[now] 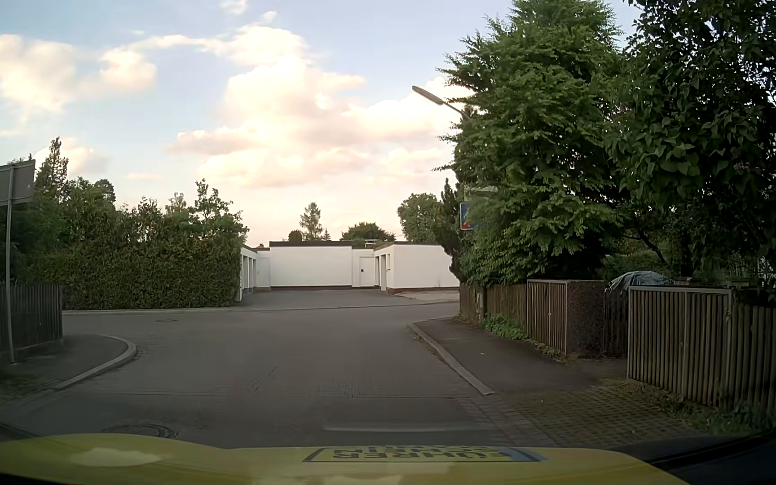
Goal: Follow the waypoints while adhering to traffic rules and regulations
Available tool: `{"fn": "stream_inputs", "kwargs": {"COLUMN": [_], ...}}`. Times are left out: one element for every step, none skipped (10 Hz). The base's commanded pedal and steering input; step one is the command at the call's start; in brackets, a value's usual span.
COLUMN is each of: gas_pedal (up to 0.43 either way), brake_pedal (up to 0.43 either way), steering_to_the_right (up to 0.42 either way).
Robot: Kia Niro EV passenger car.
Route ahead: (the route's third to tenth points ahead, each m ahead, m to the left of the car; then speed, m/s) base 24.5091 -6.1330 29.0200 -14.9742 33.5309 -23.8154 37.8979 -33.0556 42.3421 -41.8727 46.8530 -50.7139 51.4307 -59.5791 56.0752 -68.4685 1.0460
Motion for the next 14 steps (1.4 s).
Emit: {"fn": "stream_inputs", "kwargs": {"gas_pedal": [0.0,0.0,0.0,0.0,0.0,0.0,0.0,0.0,0.0,0.0,0.0,0.0,0.0,0.0], "brake_pedal": [0.159,0.152,0.14,0.11,0.049,0.006,0.0,0.0,0.0,0.0,0.0,0.0,0.0,0.018], "steering_to_the_right": [-0.056,-0.065,-0.074,-0.085,-0.102,-0.121,-0.139,-0.154,-0.172,-0.184,-0.192,-0.194,-0.194,-0.194]}}
